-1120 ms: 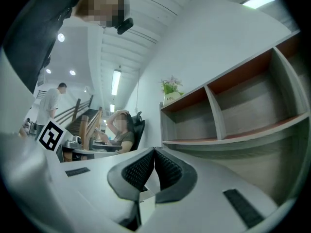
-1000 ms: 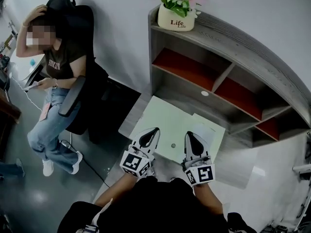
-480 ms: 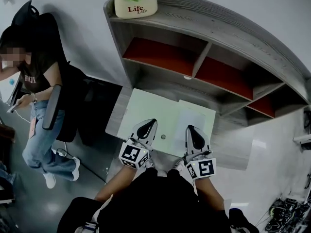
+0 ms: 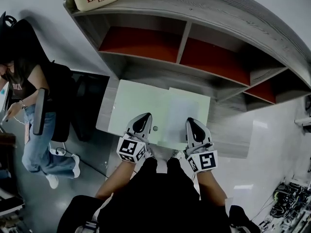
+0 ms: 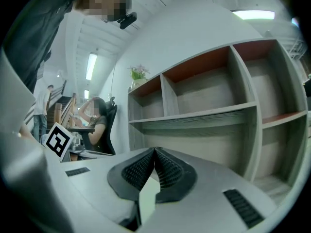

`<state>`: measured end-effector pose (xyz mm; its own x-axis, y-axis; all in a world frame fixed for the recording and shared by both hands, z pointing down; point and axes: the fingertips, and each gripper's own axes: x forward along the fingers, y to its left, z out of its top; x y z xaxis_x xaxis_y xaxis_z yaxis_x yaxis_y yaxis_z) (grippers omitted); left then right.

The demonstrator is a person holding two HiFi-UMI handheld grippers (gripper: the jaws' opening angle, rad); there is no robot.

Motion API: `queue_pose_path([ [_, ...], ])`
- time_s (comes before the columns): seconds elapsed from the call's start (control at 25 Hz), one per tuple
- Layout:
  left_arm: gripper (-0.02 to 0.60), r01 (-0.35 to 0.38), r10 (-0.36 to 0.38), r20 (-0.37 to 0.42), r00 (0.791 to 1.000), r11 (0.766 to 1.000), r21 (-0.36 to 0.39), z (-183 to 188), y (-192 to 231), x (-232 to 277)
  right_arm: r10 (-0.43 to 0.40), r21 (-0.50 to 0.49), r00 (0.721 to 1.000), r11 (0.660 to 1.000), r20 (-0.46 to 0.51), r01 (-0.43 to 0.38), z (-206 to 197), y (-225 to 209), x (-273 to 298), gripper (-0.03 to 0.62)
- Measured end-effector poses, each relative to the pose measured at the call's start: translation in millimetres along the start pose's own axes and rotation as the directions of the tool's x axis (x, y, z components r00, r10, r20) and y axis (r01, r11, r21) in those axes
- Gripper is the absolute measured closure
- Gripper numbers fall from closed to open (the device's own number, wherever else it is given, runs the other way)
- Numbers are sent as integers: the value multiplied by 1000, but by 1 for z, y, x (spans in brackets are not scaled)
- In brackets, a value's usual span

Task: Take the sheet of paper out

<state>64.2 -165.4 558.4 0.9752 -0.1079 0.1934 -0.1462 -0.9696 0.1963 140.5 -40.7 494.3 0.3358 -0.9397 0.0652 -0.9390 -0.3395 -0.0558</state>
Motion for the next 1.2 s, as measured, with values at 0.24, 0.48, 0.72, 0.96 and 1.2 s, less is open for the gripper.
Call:
queue_pose_path([
  [0.24, 577, 4, -3, -74, 997, 1000, 6, -27, 6, 17, -4, 20, 999, 1000, -48, 5, -23, -11, 0, 571],
  [0.48, 577, 30, -34, -205, 978, 999, -23, -67, -2, 39, -17, 38, 998, 999, -68, 20, -38, -18, -1, 571],
  [0.72, 577, 24, -41, -290, 956, 998, -63, -97, -4, 56, -38, 53, 998, 998, -55, 41, -39, -27, -7, 571],
  [0.96, 576, 42, -80, -373, 924, 993, -108, -123, -9, 71, -59, 48, 997, 997, -57, 62, -41, -42, -11, 571],
  [1.2, 575, 30, -91, -437, 895, 989, -145, -144, -11, 84, -67, 70, 995, 995, -74, 72, -52, -51, -16, 571],
])
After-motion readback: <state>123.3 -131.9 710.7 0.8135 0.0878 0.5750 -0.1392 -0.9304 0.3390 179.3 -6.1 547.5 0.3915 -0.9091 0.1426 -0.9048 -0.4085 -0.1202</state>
